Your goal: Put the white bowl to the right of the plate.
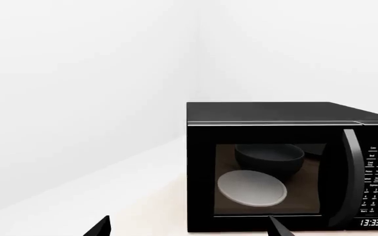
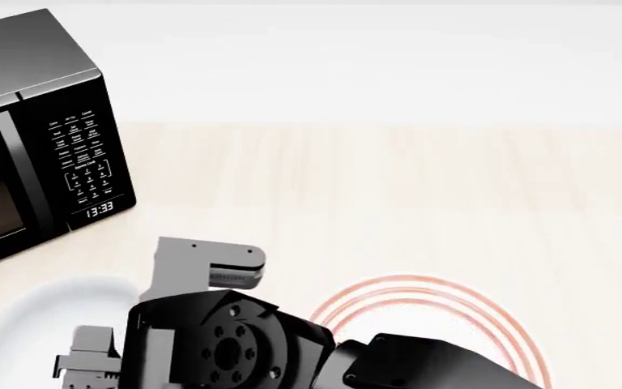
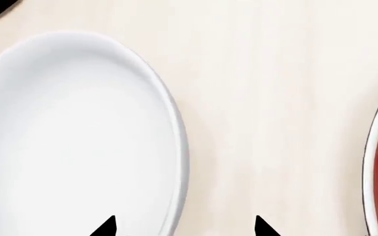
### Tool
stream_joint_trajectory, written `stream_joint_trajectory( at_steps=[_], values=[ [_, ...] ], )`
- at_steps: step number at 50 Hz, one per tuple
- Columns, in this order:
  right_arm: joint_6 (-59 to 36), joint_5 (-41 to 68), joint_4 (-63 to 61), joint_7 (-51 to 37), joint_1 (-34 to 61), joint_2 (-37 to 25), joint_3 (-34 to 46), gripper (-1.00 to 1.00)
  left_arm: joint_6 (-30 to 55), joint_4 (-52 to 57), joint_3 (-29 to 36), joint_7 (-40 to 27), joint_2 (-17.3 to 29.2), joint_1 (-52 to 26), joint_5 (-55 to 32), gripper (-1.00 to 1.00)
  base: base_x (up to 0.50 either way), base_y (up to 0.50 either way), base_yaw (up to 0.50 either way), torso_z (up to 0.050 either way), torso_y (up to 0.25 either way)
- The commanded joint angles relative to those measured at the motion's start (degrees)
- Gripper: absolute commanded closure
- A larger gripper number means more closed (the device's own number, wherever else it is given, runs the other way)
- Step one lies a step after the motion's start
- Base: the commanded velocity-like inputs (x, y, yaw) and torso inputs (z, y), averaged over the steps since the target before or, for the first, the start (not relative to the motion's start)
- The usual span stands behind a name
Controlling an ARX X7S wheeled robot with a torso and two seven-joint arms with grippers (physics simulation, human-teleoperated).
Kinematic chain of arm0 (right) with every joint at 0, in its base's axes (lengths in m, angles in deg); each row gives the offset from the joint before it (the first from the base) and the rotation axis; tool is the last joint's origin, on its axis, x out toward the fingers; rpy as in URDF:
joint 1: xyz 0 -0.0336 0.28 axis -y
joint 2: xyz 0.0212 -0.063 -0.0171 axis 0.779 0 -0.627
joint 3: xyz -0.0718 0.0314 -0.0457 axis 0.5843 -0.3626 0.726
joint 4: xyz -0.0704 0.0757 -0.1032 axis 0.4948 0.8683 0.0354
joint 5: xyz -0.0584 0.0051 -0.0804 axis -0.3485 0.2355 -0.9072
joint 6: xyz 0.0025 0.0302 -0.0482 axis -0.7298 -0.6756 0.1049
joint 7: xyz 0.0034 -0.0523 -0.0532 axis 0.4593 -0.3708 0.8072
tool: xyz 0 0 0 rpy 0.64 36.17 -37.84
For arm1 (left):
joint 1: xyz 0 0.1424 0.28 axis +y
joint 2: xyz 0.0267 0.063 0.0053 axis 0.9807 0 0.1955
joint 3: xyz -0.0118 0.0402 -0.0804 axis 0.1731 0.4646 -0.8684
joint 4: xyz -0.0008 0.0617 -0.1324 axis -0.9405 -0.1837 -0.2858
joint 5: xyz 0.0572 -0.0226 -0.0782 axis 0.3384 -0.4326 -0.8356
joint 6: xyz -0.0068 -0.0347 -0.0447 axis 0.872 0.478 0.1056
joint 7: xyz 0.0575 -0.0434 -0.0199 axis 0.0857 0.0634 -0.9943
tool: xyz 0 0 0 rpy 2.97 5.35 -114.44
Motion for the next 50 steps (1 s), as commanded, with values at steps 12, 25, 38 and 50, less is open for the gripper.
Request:
stream_joint_trajectory(
  at_steps=[12,25,38,50],
  values=[
    [0.8,0.5,4.2,10.2,-0.3,0.0,0.2,-1.00,-0.4,0.1,0.2,-0.5,0.4,0.5,-0.4,-1.00,0.00,0.00,0.00,0.000,0.000],
    [1.0,-0.7,5.5,15.1,-1.4,0.0,0.2,-1.00,-0.4,0.5,-0.4,-0.5,0.6,0.9,-1.4,-1.00,0.00,0.00,0.00,0.000,0.000],
    [2.0,-3.9,4.5,15.1,-3.2,0.0,0.2,-1.00,-1.3,1.1,-0.6,-0.5,0.6,1.8,-1.8,-1.00,0.00,0.00,0.00,0.000,0.000],
    [3.1,-5.3,6.1,14.9,-4.5,0.0,0.2,-1.00,-2.0,1.3,-0.4,-0.7,0.6,2.4,-1.9,-1.00,0.00,0.00,0.00,0.000,0.000]
  ],
)
